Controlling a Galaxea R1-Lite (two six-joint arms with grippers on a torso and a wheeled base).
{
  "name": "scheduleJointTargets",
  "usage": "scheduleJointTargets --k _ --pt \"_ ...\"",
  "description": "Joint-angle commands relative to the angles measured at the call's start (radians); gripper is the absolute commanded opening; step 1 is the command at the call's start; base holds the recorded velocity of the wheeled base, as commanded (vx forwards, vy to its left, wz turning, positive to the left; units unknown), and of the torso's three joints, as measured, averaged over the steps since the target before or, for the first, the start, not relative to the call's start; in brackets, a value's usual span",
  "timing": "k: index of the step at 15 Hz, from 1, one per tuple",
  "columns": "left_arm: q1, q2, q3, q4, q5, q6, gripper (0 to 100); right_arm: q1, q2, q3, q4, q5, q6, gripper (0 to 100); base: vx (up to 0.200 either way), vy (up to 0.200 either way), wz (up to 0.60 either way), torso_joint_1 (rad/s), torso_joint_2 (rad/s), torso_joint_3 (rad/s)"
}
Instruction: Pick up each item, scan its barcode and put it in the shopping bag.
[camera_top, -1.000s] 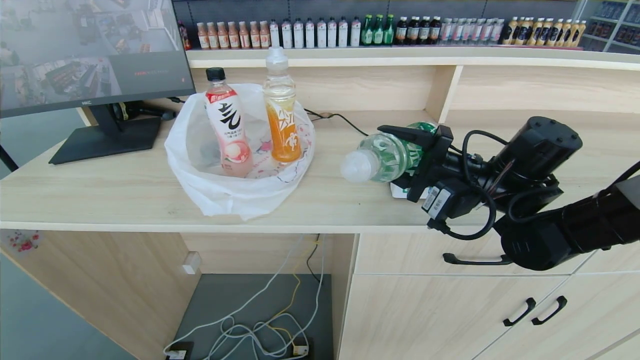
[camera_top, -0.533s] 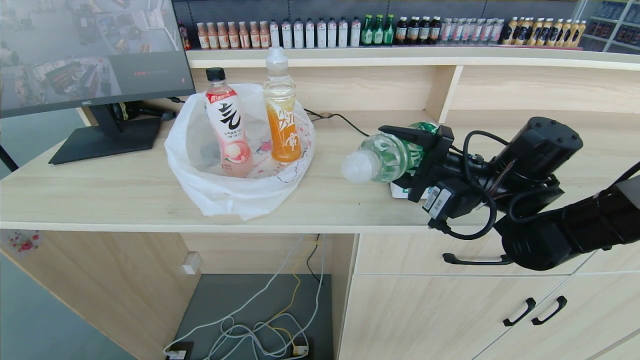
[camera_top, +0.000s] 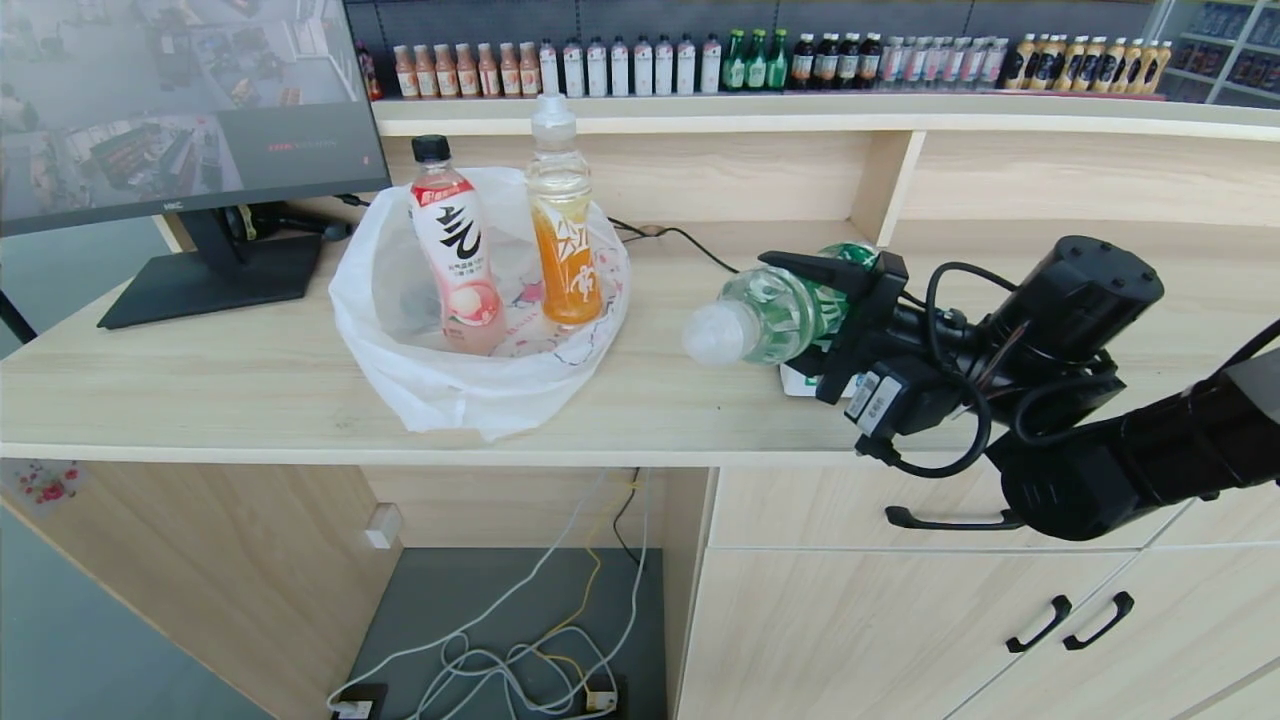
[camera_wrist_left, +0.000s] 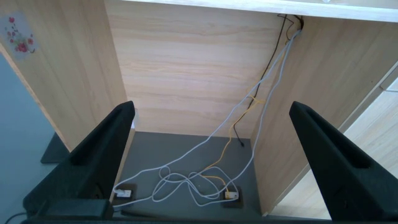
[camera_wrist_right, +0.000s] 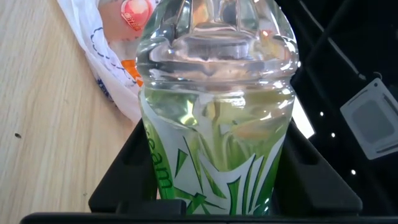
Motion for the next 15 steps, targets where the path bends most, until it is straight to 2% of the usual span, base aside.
scheduleJointTargets --k 1,7,10,12,13,15 --pt "0.0 0.0 0.0 0.0 0.0 0.0 100 0.001 0.003 -0.002 0.0 0.0 0.001 0 0.0 0.0 0.0 0.0 0.0 0.0" --pt "0.0 0.0 0.0 0.0 0.0 0.0 100 0.001 0.004 -0.007 0.0 -0.001 0.015 0 0.0 0.0 0.0 0.0 0.0 0.0" --pt "0.001 0.0 0.0 0.0 0.0 0.0 100 0.002 -0.005 -0.013 -0.03 -0.003 0.064 0 0.0 0.0 0.0 0.0 0.0 0.0" --pt "0.0 0.0 0.0 0.0 0.0 0.0 100 0.004 -0.016 -0.014 -0.089 -0.015 0.161 0 0.0 0.0 0.0 0.0 0.0 0.0" --pt "0.0 0.0 0.0 0.0 0.0 0.0 100 0.004 -0.036 -0.013 -0.133 -0.056 0.216 0 0.0 0.0 0.0 0.0 0.0 0.0" --pt "0.0 0.0 0.0 0.0 0.0 0.0 100 0.016 -0.082 -0.019 -0.142 -0.098 0.253 0 0.0 0.0 0.0 0.0 0.0 0.0"
